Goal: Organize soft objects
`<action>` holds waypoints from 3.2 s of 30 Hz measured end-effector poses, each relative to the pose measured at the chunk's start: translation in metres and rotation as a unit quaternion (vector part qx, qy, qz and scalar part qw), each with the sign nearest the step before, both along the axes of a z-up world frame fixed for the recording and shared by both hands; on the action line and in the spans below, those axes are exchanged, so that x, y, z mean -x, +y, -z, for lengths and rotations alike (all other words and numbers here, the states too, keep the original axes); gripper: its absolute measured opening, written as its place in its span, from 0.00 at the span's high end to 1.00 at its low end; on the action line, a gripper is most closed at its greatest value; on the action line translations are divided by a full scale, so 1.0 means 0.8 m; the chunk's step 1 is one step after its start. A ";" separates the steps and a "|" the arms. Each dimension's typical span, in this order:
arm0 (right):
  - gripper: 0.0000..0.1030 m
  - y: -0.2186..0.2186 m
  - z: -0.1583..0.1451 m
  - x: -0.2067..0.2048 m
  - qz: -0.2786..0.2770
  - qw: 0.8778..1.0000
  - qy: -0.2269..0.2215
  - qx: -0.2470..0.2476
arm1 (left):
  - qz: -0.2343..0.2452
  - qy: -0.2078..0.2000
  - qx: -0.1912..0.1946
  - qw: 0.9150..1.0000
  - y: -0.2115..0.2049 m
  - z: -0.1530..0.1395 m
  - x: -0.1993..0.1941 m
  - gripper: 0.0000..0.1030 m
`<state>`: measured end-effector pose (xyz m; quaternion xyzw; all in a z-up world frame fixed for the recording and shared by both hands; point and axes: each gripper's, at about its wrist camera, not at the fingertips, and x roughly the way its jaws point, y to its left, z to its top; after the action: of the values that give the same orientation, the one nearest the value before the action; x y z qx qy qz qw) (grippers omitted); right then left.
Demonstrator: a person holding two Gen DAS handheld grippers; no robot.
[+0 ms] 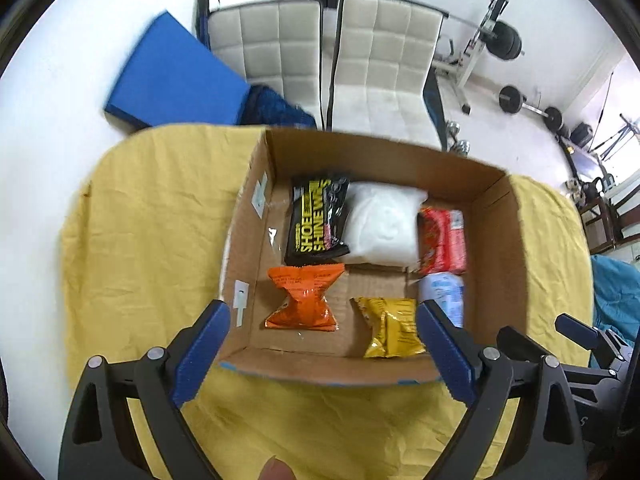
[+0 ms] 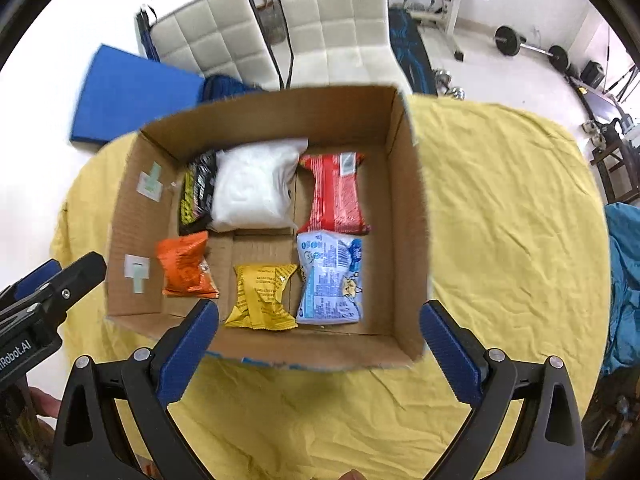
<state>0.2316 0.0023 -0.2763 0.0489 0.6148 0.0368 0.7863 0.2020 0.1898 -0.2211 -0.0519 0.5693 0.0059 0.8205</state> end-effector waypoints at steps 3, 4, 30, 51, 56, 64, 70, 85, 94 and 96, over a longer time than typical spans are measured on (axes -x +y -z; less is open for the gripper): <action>0.01 -0.009 -0.039 0.019 0.001 1.000 -0.019 -0.013 | 0.001 -0.029 -0.006 1.000 -0.006 -0.039 0.023 0.07; 0.01 -0.012 -0.053 0.027 0.001 1.000 -0.028 -0.013 | 0.006 -0.040 -0.008 0.999 -0.009 -0.056 0.033 0.07; 0.00 -0.044 -0.286 0.189 -0.006 0.987 -0.160 0.005 | 0.001 -0.142 -0.020 0.990 -0.032 -0.225 0.171 0.00; 0.00 -0.042 -0.306 0.206 0.000 0.985 -0.174 0.014 | -0.012 -0.143 -0.023 0.989 -0.031 -0.230 0.186 0.00; 0.00 -0.044 -0.306 0.210 0.001 0.985 -0.171 0.012 | -0.012 -0.138 -0.021 0.990 -0.030 -0.228 0.189 0.00; 0.00 -0.048 -0.303 0.213 0.003 0.986 -0.169 0.011 | -0.008 -0.133 -0.022 0.991 -0.029 -0.225 0.190 0.00; 0.00 -0.049 -0.297 0.214 0.005 0.986 -0.168 0.015 | -0.008 -0.131 -0.027 0.991 -0.033 -0.225 0.189 0.00; 0.00 -0.054 -0.295 0.212 0.008 0.985 -0.170 0.019 | -0.009 -0.120 -0.032 0.992 -0.039 -0.217 0.188 0.00; 0.00 -0.057 -0.291 0.210 0.014 0.986 -0.167 0.020 | -0.011 -0.115 -0.029 0.993 -0.036 -0.216 0.186 0.00; 0.00 -0.057 -0.291 0.209 0.015 0.986 -0.167 0.020 | -0.012 -0.116 -0.031 0.993 -0.035 -0.216 0.184 0.00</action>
<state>0.0641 -0.0431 -0.0436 0.0355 0.4745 0.0198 0.8793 0.0545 0.1615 -0.0480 -0.0339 0.4691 0.0273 0.8821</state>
